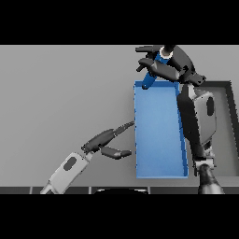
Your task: Pick up the blue pipe and place it into the blue bin.
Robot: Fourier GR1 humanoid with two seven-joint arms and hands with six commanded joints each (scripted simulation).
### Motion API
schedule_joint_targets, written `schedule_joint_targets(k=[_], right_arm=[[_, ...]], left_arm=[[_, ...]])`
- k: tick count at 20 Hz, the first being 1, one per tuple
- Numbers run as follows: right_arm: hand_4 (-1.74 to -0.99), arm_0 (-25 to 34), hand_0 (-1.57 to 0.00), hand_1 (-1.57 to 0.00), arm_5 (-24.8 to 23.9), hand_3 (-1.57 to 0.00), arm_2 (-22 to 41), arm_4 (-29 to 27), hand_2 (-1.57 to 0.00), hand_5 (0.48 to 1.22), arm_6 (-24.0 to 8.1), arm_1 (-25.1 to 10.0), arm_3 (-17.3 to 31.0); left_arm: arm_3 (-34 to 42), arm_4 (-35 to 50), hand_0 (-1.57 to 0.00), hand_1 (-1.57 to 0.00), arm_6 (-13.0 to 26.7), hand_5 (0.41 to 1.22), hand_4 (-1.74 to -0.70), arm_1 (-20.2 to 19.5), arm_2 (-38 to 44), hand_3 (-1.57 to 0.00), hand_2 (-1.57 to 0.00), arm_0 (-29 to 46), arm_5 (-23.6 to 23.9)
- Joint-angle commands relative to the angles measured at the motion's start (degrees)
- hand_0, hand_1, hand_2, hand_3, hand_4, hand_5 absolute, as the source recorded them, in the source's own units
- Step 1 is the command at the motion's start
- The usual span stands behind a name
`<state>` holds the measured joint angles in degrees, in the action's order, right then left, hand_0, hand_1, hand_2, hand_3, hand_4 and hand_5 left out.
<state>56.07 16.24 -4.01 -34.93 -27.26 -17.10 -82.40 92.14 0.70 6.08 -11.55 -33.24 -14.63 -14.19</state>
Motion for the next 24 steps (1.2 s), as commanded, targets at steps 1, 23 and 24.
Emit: schedule_joint_targets(k=[1, 23, 24], right_arm=[[-1.499, -0.6, -1.57, -1.57, 0.2, -1.57, -0.8, 0.4, -1.57, 1.221, -0.6, -0.6, 1.7], [-1.534, -30.0, -1.46, -1.38, -19.2, -0.81, 21.1, -1.9, -1.33, 1.19, -7.6, -13.4, 11.2], [-1.477, -28.8, -1.17, -1.11, -21.2, -0.65, 25.1, -6.6, -1.07, 1.178, -7.7, -15.0, 12.6]], left_arm=[[-0.2, 0.1, 0.0, 0.0, 0.7, 0.47, -0.83, -0.1, 0.4, 0.0, 0.0, -0.4, 0.1], [1.1, -0.4, 0.0, 0.0, 0.9, 0.474, -0.83, -0.7, 0.4, 0.0, 0.0, -0.3, 0.5], [1.8, 0.2, 0.0, 0.0, 0.8, 0.476, -0.83, -1.3, 0.5, 0.0, 0.0, 0.3, 0.0]])
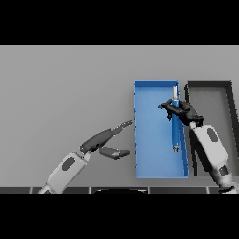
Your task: Pick up the blue pipe and place it into the blue bin.
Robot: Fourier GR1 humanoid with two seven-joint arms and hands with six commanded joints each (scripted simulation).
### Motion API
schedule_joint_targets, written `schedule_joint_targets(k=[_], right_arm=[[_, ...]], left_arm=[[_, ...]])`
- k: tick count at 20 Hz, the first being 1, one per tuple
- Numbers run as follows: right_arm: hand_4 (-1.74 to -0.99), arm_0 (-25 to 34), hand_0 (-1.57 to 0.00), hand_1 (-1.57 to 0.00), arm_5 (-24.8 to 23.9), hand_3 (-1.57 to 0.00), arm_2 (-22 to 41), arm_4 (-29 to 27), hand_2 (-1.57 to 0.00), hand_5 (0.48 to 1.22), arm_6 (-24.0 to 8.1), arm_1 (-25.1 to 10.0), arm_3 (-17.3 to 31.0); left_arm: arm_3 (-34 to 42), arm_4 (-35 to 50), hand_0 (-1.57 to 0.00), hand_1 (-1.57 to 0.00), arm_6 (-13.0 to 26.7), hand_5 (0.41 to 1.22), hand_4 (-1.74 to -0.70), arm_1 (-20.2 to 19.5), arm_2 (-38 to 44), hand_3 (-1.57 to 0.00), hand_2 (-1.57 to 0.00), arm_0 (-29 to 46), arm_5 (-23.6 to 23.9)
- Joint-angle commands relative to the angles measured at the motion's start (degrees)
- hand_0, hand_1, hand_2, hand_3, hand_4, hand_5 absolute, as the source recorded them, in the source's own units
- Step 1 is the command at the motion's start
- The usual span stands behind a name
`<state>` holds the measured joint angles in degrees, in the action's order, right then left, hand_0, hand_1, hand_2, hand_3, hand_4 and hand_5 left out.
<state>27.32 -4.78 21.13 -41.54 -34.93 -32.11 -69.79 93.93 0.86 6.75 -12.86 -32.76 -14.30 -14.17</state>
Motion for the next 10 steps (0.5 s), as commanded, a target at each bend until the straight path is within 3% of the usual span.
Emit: schedule_joint_targets(k=[1, 3, 5, 8, 10], right_arm=[[-1.404, 0.7, -0.94, -0.88, -1.8, -0.52, 3.3, -4.4, -0.85, 1.159, 0.0, -1.8, 0.4], [-1.302, 2.8, -0.6, -0.57, -3.5, -0.33, 9.0, -10.7, -0.55, 1.182, 0.0, -5.0, 0.9], [-1.234, 3.4, -0.38, -0.36, -0.4, -0.21, 12.0, -9.5, -0.35, 1.091, 0.5, -6.7, -1.7], [-1.199, 4.6, -0.2, -0.18, 2.3, -0.11, 15.2, -5.2, -0.18, 0.967, 0.1, -9.7, -3.4], [-1.192, 5.2, -0.15, -0.12, 2.7, -0.07, 16.4, -4.5, -0.11, 0.907, 0.0, -10.4, -4.0]], left_arm=[[0.4, -0.4, 0.0, 0.0, 0.4, 0.476, -0.83, 0.6, -0.7, 0.0, 0.0, 0.2, 0.3], [-0.1, -0.2, 0.0, 0.0, 0.7, 0.476, -0.83, 0.5, -0.2, 0.0, 0.0, 0.2, 0.4], [0.2, -0.3, 0.0, 0.0, 0.2, 0.477, -0.83, 0.0, -0.4, 0.0, 0.0, 0.5, 0.2], [-0.2, -0.3, 0.0, 0.0, 1.3, 0.475, -0.83, 0.9, -0.5, 0.0, 0.0, -0.4, 0.5], [0.9, -0.2, 0.0, 0.0, 0.5, 0.472, -0.83, 0.5, -0.7, 0.0, 0.0, 0.5, 0.4]])
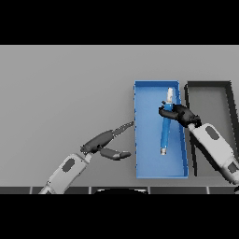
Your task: Pick up the blue pipe and place it into the blue bin.
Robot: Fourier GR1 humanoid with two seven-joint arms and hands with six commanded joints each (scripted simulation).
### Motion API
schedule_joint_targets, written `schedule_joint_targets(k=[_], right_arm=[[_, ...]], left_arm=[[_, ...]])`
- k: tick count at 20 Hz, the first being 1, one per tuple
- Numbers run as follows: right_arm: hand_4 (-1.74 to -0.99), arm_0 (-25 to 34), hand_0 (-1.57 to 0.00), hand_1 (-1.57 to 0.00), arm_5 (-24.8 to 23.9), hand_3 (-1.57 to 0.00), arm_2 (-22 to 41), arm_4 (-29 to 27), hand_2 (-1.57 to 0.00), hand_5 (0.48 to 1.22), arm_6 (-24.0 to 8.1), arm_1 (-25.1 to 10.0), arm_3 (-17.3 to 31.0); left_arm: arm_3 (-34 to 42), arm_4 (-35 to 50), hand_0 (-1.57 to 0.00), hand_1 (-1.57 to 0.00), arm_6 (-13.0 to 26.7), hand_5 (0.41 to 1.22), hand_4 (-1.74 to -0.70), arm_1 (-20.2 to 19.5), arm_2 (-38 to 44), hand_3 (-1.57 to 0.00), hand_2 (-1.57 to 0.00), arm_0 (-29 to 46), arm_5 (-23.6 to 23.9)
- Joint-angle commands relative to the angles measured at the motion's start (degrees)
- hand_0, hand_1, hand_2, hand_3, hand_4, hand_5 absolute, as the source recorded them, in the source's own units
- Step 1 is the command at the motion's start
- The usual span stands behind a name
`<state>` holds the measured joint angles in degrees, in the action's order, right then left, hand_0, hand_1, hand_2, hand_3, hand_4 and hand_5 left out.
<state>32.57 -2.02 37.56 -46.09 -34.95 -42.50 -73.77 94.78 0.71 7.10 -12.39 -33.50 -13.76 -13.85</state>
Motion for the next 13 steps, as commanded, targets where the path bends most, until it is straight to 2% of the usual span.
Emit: schedule_joint_targets(k=[1, 6, 10, 12, 13], right_arm=[[-1.189, 0.2, -0.12, -0.09, 0.1, -0.05, 0.1, 0.2, -0.09, 0.88, 0.0, -0.2, 0.2], [-1.182, 0.2, -0.04, -0.03, -1.6, -0.02, 0.4, 1.6, -0.03, 0.795, 0.5, 0.1, 0.7], [-1.186, -0.5, -0.02, -0.01, -0.9, -0.01, 0.9, 2.1, -0.01, 0.772, 1.4, -0.2, -0.2], [-1.186, 0.5, -0.02, -0.01, -1.2, -0.01, 0.7, 1.8, -0.01, 0.767, 1.3, 0.8, 0.6], [-1.186, 0.2, -0.02, -0.01, -0.7, -0.01, 0.7, 1.8, -0.01, 0.769, 1.4, 0.3, 0.4]], left_arm=[[-0.3, -0.3, 0.0, 0.0, 0.2, 0.471, -0.83, 0.0, 0.0, 0.0, 0.0, 0.0, 0.2], [0.0, -0.3, 0.0, 0.0, 0.3, 0.472, -0.83, -0.8, 0.3, 0.0, 0.0, 0.1, 0.1], [-1.0, -1.2, 0.0, 0.0, 0.1, 0.472, -0.83, -0.1, -0.1, 0.0, 0.0, 0.4, 0.6], [-2.7, -1.2, 0.0, 0.0, 0.9, 0.473, -0.83, 0.5, 0.5, 0.0, 0.0, -1.5, 0.6], [-3.0, -1.0, 0.0, 0.0, 0.1, 0.474, -0.83, 0.5, 0.8, 0.0, 0.0, -1.9, 0.4]])
